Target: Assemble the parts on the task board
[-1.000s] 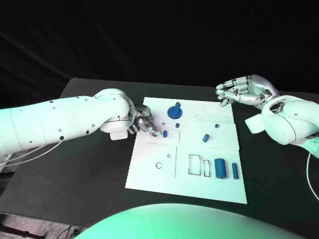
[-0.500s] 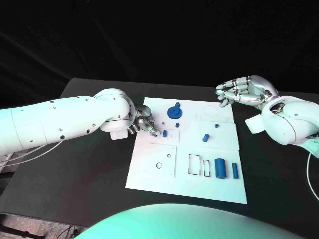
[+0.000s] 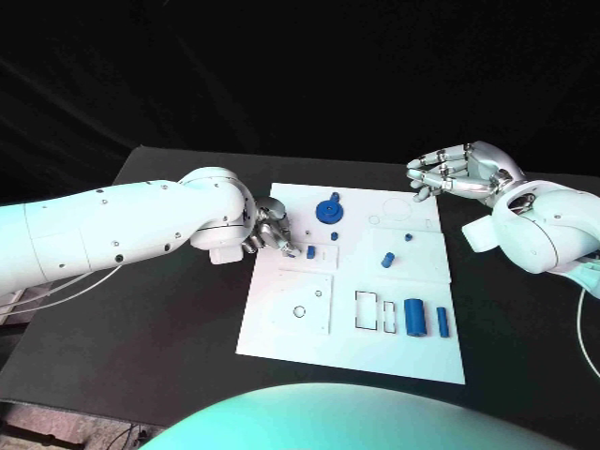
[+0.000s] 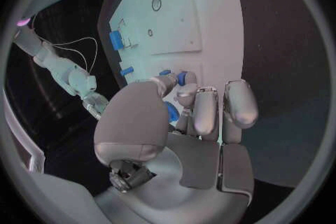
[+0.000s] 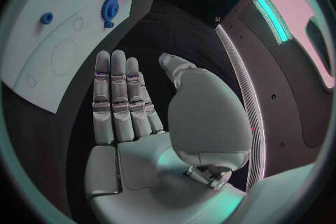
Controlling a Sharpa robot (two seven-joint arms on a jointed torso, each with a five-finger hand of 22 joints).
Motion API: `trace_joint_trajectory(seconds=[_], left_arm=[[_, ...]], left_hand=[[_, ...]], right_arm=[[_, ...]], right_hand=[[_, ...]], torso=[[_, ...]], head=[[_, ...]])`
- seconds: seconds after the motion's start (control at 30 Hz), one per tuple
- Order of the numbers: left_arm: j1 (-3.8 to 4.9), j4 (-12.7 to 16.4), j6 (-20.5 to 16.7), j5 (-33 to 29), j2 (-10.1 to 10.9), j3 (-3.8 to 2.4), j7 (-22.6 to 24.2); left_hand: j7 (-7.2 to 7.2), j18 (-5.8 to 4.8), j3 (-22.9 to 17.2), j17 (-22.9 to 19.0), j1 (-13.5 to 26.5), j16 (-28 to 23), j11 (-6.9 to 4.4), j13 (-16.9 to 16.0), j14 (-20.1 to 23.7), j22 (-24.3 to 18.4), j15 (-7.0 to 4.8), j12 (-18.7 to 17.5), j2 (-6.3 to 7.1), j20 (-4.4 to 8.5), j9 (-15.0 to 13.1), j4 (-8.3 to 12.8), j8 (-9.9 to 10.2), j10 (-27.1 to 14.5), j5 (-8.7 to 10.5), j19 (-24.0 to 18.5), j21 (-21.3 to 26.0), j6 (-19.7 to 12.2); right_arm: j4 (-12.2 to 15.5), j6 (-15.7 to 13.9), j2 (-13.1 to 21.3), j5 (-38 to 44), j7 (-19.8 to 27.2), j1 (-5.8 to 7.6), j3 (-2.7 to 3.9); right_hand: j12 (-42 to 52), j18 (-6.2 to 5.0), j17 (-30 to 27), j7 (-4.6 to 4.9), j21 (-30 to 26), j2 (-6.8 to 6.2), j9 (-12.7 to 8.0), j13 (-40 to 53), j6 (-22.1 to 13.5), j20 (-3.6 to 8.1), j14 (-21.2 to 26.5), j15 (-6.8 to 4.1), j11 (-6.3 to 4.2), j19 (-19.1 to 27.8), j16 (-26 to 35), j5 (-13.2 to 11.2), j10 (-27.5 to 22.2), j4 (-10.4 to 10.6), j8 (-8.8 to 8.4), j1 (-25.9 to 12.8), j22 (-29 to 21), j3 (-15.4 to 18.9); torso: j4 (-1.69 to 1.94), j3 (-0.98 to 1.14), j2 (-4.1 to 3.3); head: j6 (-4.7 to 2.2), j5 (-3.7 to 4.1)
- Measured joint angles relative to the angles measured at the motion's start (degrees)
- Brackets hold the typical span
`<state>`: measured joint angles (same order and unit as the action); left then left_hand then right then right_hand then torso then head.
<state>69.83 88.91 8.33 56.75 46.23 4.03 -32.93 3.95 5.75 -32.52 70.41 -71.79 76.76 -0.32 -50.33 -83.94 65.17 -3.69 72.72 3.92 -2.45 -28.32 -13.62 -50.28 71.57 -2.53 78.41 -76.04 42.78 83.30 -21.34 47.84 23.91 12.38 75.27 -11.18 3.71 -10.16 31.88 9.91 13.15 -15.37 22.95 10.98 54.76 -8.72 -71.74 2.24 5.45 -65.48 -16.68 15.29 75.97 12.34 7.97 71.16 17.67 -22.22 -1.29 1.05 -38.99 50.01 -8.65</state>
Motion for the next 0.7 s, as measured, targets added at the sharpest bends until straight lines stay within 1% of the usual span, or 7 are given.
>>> trace_joint_trajectory(seconds=[0.1, 0.17, 0.27, 0.4, 0.63, 0.67, 0.7], left_arm=[[-0.10, -0.04, -0.38, -0.85, 0.11, 0.05, 0.08], [-0.15, -0.06, -0.60, -1.49, 0.20, 0.08, 0.11], [-0.20, -0.12, -0.85, -2.44, 0.29, 0.10, 0.12], [-0.28, -0.20, -1.13, -3.57, 0.42, 0.13, 0.12], [-0.38, -0.16, -1.33, -5.39, 0.71, 0.14, 0.07], [-0.39, -0.14, -1.33, -5.61, 0.76, 0.10, 0.06], [-0.39, -0.12, -1.32, -5.81, 0.80, 0.06, 0.03]], left_hand=[[-0.27, 0.00, -1.34, 0.00, 0.00, 0.00, 0.00, 0.00, 0.00, 0.01, 0.00, 0.00, 0.00, 0.00, -1.50, -1.34, -2.25, 0.00, 0.11, 0.00, 0.00, -0.52], [-0.27, -0.01, -1.97, 0.00, 0.00, 0.00, 0.00, 0.00, 0.00, 0.01, 0.00, 0.00, 0.00, 0.00, -1.91, -1.97, -2.96, 0.00, 0.13, 0.00, 0.00, -0.91], [-0.38, 0.00, -2.45, 0.00, 0.11, 0.00, 0.00, 0.09, 0.00, 0.01, 0.00, 0.00, 0.11, 0.00, -2.13, -2.45, -3.42, 0.00, -0.09, 0.00, 0.00, -1.03], [-0.38, 0.00, -2.76, -0.01, 0.88, 0.00, 0.00, 0.11, 0.00, 0.01, 0.00, 0.00, 0.87, 0.00, -2.25, -2.74, -3.66, 0.00, -0.21, 0.00, 0.00, -1.03], [-0.37, 0.00, -2.86, -0.01, 1.32, 0.00, -0.20, 0.11, -0.20, 0.00, -0.20, 0.00, 1.32, 0.00, -2.25, -2.65, -4.07, 0.21, -0.32, 0.00, 0.00, -1.03], [-0.36, 0.00, -4.94, -0.01, 1.39, 0.00, -0.20, 0.11, -0.20, 0.00, -0.20, 0.00, 1.38, 0.00, -2.25, -0.72, -4.07, 0.21, -0.32, 0.00, 0.00, -1.03], [-0.28, 0.00, -4.95, -0.01, 1.49, 0.00, -0.20, 0.11, -0.20, 0.00, -0.20, 0.00, 1.48, 0.00, -2.25, -0.72, -4.07, 0.21, -0.32, 0.00, 0.00, -1.11]], right_arm=[[-0.02, 0.01, -0.01, 0.00, 0.00, -0.03, 0.00], [-0.04, 0.02, -0.01, 0.00, -0.01, -0.07, 0.00], [-0.08, 0.04, -0.01, 0.00, -0.01, -0.16, 0.00], [-0.11, 0.06, -0.02, 0.00, -0.02, -0.23, 0.00], [-0.15, 0.11, -0.03, -0.01, -0.03, -0.29, 0.00], [-0.15, 0.12, -0.03, -0.01, -0.03, -0.29, 0.00], [-0.16, 0.13, -0.03, -0.01, -0.03, -0.30, 0.00]], right_hand=[[0.00, 0.00, 0.00, 0.00, 0.00, 0.00, 0.00, 0.00, 0.00, 0.00, 0.00, 0.00, 0.00, 0.00, 0.00, 0.00, 0.00, 0.00, 0.00, 0.00, 0.00, 0.00], [0.00, 0.00, 0.00, 0.00, 0.00, 0.00, 0.00, 0.00, 0.00, 0.00, 0.00, 0.00, 0.00, 0.00, 0.00, 0.00, 0.00, 0.00, 0.00, 0.00, 0.00, 0.00], [0.00, 0.00, 0.00, 0.00, 0.00, 0.00, 0.00, 0.00, 0.00, 0.00, 0.00, 0.00, 0.00, 0.00, 0.00, 0.00, 0.00, 0.00, 0.00, 0.00, 0.00, 0.00], [0.00, 0.00, -0.01, 0.00, 0.00, 0.00, -0.01, 0.00, 0.00, 0.00, 0.00, 0.00, 0.00, 0.00, 0.00, 0.00, 0.00, 0.00, 0.00, 0.00, 0.00, 0.00], [0.00, 0.00, 0.04, 0.00, 0.00, 0.00, -0.01, 0.00, 0.00, 0.00, 0.00, 0.00, 0.00, 0.00, 0.00, 0.00, 0.00, 0.00, 0.00, 0.00, 0.01, 0.00], [0.00, 0.00, 0.04, 0.00, 0.00, 0.00, -0.01, 0.00, 0.00, 0.00, 0.00, 0.00, 0.00, 0.00, 0.00, 0.00, 0.00, 0.00, 0.00, 0.00, 0.01, 0.00], [0.00, 0.00, 0.04, 0.00, 0.00, 0.00, -0.01, 0.00, 0.00, 0.00, 0.00, 0.00, 0.00, 0.00, 0.00, 0.00, 0.00, 0.00, 0.00, 0.00, 0.01, 0.00]], torso=[[-0.02, 0.01, 0.01], [-0.03, 0.01, 0.01], [-0.03, 0.00, 0.01], [-0.01, 0.00, 0.01], [-0.02, 0.00, 0.01], [-0.02, 0.00, 0.00], [-0.02, 0.00, 0.00]], head=[[0.00, -0.02], [0.00, -0.02], [0.00, -0.02], [0.00, 0.03], [0.00, 0.10], [0.00, 0.10], [0.00, 0.12]])
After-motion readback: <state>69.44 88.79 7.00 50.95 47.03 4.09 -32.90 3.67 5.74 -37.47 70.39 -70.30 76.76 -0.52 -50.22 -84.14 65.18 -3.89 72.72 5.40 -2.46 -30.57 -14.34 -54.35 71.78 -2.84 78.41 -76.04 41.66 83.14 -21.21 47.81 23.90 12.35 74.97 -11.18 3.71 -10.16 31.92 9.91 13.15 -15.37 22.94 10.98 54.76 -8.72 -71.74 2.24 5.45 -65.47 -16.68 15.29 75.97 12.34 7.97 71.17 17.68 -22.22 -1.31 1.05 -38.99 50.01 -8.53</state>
